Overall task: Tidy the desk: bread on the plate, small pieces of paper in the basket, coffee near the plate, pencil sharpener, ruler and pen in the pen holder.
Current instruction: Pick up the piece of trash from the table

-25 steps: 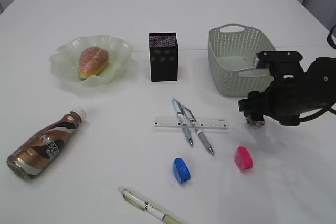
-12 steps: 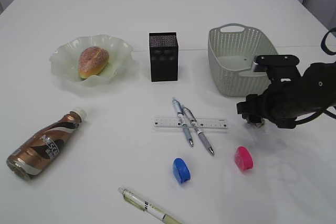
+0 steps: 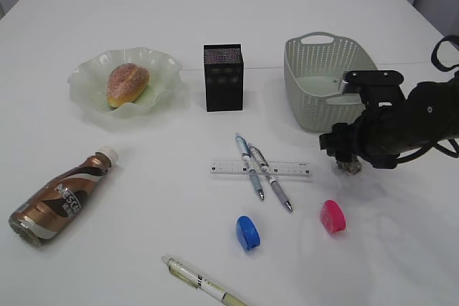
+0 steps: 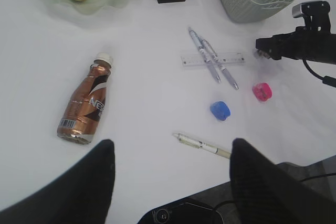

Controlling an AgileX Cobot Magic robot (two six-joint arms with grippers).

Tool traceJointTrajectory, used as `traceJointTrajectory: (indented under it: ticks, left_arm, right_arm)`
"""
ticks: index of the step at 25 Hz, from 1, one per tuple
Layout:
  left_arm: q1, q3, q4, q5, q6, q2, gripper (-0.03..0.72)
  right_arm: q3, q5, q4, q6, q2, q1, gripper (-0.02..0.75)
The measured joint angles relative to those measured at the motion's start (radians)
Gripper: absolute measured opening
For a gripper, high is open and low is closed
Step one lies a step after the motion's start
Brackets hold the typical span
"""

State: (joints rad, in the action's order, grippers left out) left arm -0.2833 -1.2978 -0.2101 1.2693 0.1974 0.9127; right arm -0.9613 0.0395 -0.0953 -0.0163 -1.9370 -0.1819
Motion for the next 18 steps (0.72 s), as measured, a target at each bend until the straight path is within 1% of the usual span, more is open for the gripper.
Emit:
traceJointTrajectory:
  ticks: [18]
  left_arm:
    - [0.0,0.0,-0.004,0.0,0.0,0.0,0.498]
  right_arm:
    - [-0.003,0.015,0.0,0.0,-0.026,0.0,0.489]
